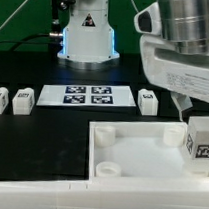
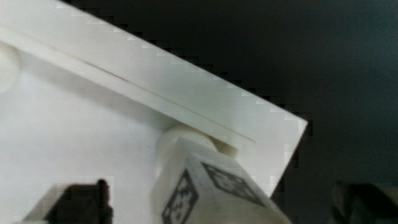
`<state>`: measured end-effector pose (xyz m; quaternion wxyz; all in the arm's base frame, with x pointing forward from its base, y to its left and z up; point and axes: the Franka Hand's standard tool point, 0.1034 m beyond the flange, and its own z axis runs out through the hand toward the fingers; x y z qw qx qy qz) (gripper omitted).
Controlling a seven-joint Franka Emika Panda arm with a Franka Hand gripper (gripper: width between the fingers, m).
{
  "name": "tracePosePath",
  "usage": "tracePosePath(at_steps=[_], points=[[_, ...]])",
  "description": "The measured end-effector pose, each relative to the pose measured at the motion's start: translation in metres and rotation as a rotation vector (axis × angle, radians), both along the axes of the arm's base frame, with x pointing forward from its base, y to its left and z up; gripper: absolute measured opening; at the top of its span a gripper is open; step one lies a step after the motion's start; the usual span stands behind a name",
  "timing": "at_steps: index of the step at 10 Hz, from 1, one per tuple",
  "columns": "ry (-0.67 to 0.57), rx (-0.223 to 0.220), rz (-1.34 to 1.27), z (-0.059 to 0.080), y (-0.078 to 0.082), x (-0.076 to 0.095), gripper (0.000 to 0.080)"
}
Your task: Assemble one leg
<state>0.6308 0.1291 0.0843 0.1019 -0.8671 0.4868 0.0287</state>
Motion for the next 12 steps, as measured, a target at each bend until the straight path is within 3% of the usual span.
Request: tracePosePath(at_steps=[4, 6, 9, 11, 12], points=[[-0.072, -0.02, 0.341, 0.0, -0.0026, 0.0007, 0.0648], [-0.135, -0.076, 0.694, 0.0021, -0.0064, 0.0095, 0.0649], [-0.129, -0.072, 0.676, 0.0008, -0.0059, 0.0083, 0.0637], [-0.119, -0.069, 0.62, 0.0007, -0.0056, 0.0081, 0.0314], [-0.101, -0.062, 0.524, 0.0006, -0.0063, 0.0083, 0.0316]])
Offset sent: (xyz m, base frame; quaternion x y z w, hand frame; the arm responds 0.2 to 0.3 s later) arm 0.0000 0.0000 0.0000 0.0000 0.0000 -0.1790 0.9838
